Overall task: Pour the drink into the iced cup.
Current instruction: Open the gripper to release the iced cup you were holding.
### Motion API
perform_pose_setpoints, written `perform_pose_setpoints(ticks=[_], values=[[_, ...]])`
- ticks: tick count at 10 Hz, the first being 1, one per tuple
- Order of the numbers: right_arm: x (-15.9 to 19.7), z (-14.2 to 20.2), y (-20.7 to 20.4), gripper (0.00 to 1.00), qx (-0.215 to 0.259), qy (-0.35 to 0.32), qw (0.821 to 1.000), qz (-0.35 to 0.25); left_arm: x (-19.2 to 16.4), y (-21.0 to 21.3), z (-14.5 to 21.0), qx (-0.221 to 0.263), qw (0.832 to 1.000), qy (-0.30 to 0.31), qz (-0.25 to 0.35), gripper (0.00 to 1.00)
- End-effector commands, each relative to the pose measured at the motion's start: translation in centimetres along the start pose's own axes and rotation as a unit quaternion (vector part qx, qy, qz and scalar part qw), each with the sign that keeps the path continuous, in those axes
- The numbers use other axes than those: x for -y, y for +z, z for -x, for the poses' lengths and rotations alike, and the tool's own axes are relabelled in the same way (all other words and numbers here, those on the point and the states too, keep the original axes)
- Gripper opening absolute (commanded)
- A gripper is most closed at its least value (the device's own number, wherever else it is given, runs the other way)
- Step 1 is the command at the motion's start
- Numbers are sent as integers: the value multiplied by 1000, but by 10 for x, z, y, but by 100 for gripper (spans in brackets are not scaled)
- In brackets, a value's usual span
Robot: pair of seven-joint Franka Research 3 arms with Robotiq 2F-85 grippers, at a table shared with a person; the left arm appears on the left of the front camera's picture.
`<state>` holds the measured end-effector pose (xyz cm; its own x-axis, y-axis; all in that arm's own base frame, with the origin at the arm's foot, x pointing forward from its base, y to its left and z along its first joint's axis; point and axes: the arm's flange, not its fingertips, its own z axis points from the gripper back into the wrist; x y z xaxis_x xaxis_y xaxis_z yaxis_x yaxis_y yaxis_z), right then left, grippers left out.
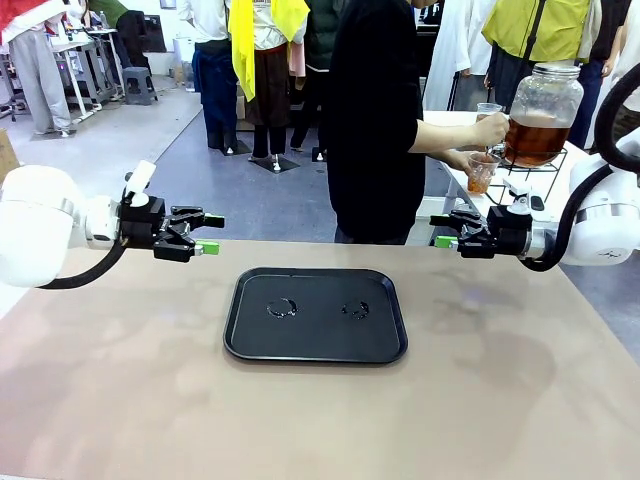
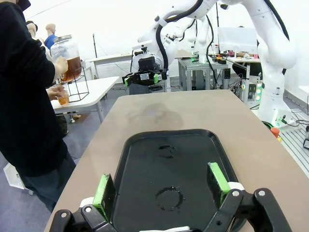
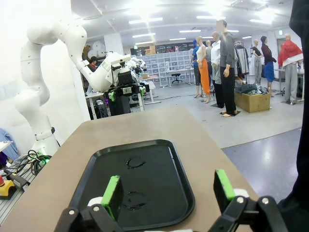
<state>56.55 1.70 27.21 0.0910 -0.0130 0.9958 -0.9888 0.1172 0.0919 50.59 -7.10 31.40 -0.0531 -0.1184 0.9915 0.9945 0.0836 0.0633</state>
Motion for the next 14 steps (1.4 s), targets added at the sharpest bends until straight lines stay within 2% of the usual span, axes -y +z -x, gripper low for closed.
perform_pose_setpoints(ticks=[1, 14], values=[[1, -3, -1, 100, 4, -1, 1000, 2, 0, -1, -1, -3, 1000, 0, 1, 100], [1, -3, -1, 100, 4, -1, 1000, 2, 0, -1, -1, -3, 1000, 0, 1, 100]])
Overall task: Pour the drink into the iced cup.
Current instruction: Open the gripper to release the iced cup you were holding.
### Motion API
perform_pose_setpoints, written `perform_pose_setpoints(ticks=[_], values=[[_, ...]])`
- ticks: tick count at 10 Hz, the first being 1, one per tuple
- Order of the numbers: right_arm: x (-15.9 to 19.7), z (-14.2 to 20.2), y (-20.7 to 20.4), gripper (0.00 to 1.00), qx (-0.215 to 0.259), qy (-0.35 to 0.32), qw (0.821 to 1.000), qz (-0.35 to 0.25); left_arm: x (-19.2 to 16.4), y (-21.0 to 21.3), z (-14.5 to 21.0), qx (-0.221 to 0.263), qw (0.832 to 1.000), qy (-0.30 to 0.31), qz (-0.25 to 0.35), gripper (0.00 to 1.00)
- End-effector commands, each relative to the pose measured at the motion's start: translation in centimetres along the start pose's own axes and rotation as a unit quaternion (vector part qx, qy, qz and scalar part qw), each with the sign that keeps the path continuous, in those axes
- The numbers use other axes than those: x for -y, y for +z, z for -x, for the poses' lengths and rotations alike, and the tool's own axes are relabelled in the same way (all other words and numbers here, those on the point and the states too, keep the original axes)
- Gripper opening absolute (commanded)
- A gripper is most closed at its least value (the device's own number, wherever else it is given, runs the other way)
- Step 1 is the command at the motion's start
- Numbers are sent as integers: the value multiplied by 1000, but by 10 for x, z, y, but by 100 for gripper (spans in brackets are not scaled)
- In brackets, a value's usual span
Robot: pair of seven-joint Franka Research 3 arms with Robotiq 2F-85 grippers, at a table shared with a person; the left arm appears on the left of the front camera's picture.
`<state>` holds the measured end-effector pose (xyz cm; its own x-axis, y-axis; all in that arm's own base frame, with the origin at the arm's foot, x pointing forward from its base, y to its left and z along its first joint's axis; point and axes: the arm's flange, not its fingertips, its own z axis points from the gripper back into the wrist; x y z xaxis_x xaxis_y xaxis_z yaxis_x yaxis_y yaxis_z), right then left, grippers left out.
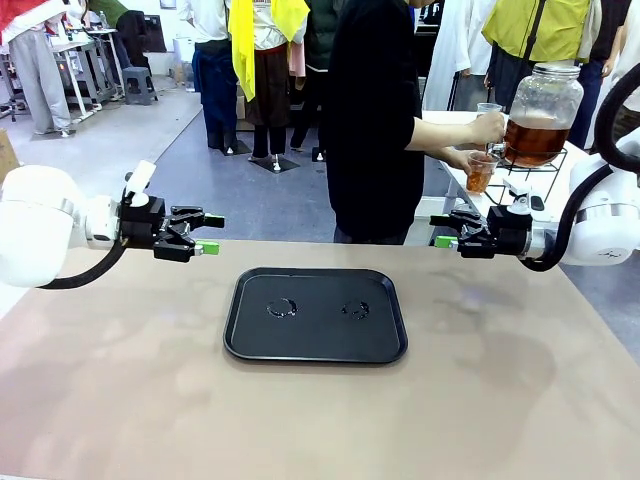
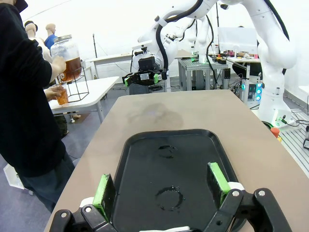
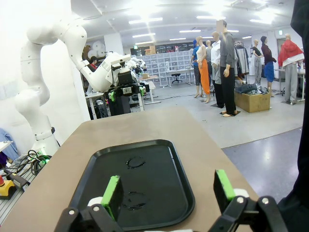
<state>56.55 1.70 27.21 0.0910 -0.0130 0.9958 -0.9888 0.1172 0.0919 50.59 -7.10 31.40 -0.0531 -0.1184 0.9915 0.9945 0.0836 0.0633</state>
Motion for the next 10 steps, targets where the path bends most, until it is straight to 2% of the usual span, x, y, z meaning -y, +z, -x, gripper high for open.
perform_pose_setpoints(ticks=[1, 10], values=[[1, -3, -1, 100, 4, -1, 1000, 2, 0, -1, -1, -3, 1000, 0, 1, 100], [1, -3, -1, 100, 4, -1, 1000, 2, 0, -1, -1, -3, 1000, 0, 1, 100]])
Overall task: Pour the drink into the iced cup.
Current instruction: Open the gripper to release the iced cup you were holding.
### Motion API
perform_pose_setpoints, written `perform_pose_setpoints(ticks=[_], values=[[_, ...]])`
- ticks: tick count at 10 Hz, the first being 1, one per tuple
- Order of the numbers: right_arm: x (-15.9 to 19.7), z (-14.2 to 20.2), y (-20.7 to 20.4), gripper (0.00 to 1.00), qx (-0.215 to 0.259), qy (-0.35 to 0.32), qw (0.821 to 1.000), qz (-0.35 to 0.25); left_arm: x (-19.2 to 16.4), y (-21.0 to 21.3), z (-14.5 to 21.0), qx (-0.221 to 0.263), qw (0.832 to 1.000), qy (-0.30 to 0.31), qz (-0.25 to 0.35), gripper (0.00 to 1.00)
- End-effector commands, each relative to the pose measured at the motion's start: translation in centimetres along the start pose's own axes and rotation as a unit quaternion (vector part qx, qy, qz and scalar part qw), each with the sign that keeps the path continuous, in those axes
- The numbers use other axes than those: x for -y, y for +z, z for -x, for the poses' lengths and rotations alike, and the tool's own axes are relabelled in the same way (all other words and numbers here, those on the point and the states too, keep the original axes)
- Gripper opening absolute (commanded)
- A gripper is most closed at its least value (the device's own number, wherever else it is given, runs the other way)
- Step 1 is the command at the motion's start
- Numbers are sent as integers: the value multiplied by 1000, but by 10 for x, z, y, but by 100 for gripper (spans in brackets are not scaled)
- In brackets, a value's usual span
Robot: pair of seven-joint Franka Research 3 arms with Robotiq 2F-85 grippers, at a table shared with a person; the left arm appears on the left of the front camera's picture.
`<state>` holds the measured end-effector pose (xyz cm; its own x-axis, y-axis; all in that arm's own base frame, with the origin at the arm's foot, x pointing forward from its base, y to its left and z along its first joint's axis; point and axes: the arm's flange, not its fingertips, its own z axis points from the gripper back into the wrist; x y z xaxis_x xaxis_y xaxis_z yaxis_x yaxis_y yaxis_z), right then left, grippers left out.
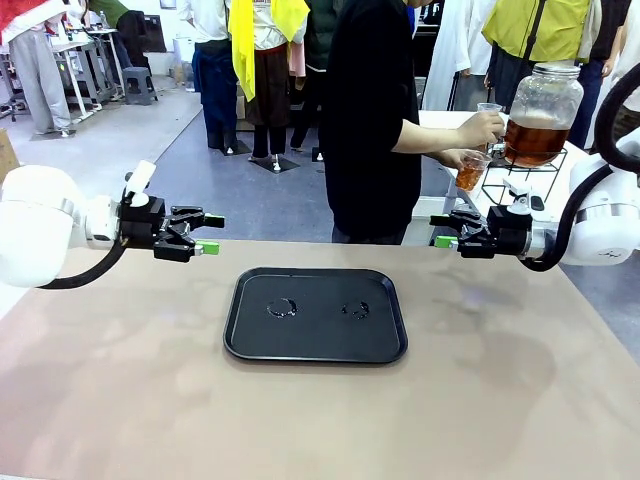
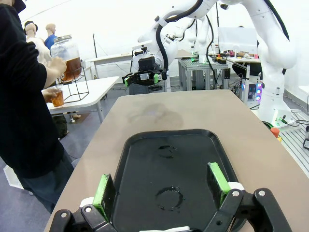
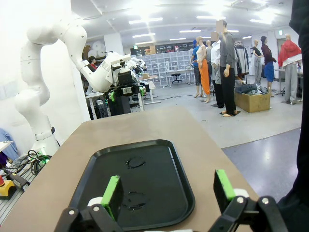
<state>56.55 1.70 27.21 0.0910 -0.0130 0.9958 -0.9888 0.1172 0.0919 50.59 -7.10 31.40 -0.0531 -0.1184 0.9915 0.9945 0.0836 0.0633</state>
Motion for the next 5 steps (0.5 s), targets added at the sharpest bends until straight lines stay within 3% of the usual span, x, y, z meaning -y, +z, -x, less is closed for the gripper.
perform_pose_setpoints(ticks=[1, 5], values=[[1, -3, -1, 100, 4, -1, 1000, 2, 0, -1, -1, -3, 1000, 0, 1, 100], [1, -3, -1, 100, 4, -1, 1000, 2, 0, -1, -1, -3, 1000, 0, 1, 100]])
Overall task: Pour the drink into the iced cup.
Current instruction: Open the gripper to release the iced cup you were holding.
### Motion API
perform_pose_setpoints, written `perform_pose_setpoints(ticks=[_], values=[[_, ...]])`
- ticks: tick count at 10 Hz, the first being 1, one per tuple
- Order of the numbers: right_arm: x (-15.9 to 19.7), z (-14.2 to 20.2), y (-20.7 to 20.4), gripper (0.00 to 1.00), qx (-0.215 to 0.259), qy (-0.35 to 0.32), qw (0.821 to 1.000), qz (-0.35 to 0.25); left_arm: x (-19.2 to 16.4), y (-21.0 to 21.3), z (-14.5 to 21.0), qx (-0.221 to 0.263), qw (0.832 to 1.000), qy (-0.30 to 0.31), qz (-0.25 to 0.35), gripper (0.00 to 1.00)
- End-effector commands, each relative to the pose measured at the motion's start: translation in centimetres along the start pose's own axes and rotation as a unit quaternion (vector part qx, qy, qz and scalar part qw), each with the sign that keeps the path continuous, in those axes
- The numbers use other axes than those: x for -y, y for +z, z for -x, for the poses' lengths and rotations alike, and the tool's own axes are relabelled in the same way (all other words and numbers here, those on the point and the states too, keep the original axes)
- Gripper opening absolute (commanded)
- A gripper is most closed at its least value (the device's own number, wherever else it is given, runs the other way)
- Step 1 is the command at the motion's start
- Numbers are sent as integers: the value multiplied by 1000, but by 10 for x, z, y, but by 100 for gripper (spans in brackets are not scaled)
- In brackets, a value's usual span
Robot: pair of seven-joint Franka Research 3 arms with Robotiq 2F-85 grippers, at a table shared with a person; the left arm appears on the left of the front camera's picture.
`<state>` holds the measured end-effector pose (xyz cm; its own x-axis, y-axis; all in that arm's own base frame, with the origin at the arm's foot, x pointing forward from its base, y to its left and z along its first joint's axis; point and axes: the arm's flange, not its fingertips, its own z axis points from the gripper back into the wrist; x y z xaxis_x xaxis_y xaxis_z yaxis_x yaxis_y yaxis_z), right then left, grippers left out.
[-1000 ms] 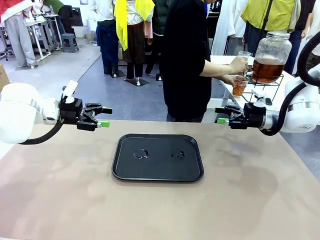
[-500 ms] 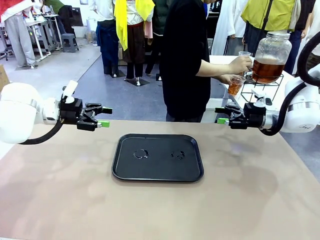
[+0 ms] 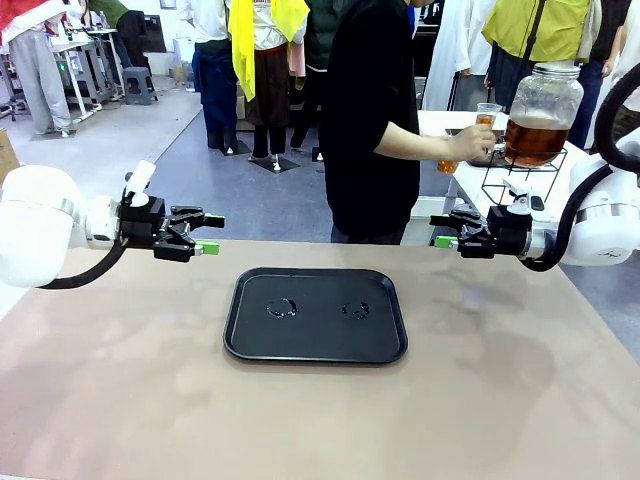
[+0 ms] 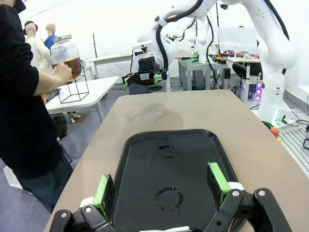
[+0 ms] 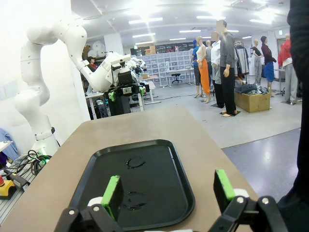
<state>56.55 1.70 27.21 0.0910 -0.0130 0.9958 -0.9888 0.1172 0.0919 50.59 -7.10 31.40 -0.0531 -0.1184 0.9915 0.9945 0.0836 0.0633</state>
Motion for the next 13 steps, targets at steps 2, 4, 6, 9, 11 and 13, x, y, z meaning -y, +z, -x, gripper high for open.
perform_pose_setpoints(ticks=[2, 4, 6, 9, 11, 13], values=[[1, -3, -1, 100, 4, -1, 1000, 2, 0, -1, -1, -3, 1000, 0, 1, 100], [1, -3, -1, 100, 4, -1, 1000, 2, 0, -1, -1, -3, 1000, 0, 1, 100], [1, -3, -1, 100, 4, -1, 1000, 2, 0, -1, -1, -3, 1000, 0, 1, 100], [1, -3, -1, 100, 4, -1, 1000, 2, 0, -1, -1, -3, 1000, 0, 1, 100], [1, -3, -1, 100, 4, -1, 1000, 2, 0, -1, -1, -3, 1000, 0, 1, 100], [1, -3, -1, 100, 4, -1, 1000, 2, 0, -1, -1, -3, 1000, 0, 1, 100]])
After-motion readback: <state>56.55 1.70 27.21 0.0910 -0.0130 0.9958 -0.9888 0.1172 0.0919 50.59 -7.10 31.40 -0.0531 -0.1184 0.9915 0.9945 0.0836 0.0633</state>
